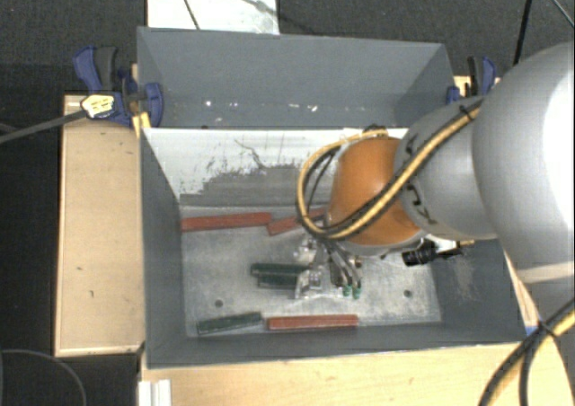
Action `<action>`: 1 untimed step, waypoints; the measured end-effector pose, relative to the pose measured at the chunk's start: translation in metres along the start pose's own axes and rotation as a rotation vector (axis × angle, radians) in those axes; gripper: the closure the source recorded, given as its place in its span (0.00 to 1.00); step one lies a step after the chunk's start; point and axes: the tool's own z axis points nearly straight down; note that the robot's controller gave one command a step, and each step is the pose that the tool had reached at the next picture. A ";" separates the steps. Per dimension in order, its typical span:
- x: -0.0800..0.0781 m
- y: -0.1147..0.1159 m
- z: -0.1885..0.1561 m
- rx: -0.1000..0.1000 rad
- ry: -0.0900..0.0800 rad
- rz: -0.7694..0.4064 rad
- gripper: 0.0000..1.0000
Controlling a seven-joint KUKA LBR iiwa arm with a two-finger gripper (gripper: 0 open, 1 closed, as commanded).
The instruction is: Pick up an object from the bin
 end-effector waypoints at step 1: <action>0.004 0.012 -0.169 0.002 0.003 0.057 1.00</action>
Offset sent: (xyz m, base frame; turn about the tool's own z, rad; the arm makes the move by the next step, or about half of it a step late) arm 0.0000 0.0000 0.0000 0.0000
